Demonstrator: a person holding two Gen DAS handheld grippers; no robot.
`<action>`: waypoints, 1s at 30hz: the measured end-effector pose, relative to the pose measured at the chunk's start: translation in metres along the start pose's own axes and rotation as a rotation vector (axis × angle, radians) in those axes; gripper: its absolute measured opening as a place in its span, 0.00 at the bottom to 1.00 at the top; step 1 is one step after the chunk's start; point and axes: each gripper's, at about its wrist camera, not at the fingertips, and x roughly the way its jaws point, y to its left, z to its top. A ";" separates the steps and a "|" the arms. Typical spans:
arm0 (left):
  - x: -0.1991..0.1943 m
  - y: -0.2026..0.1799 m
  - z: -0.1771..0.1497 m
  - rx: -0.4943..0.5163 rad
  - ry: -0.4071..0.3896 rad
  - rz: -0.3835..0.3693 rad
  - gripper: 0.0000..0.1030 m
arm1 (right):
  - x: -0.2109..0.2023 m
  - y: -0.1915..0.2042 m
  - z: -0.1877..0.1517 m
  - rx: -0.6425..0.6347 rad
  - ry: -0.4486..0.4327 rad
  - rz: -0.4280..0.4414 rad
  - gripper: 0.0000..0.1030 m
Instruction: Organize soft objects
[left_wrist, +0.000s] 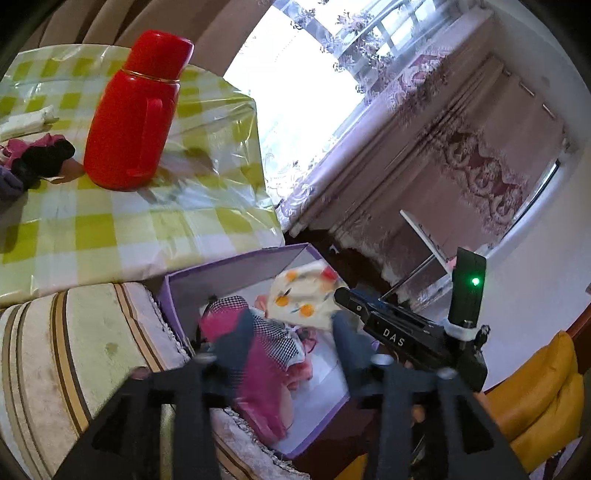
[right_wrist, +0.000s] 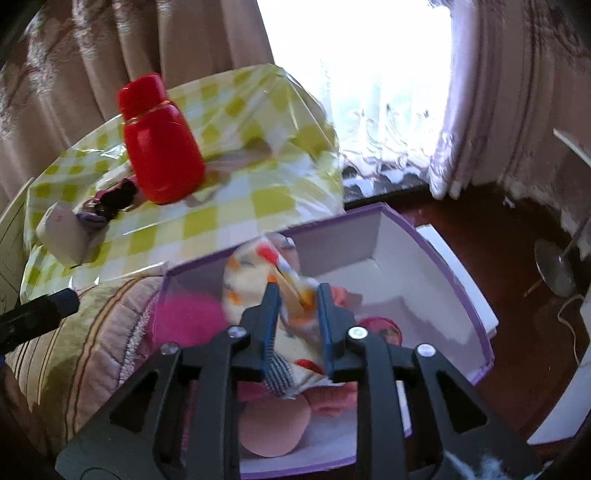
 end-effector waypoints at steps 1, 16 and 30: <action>-0.001 0.000 -0.001 0.000 -0.001 0.004 0.50 | 0.001 -0.003 -0.001 0.005 0.003 -0.003 0.41; -0.036 0.028 0.005 -0.003 -0.079 0.101 0.51 | -0.006 0.025 -0.001 -0.071 -0.009 0.070 0.62; -0.121 0.104 -0.008 -0.133 -0.200 0.291 0.51 | -0.001 0.093 0.000 -0.205 0.007 0.176 0.62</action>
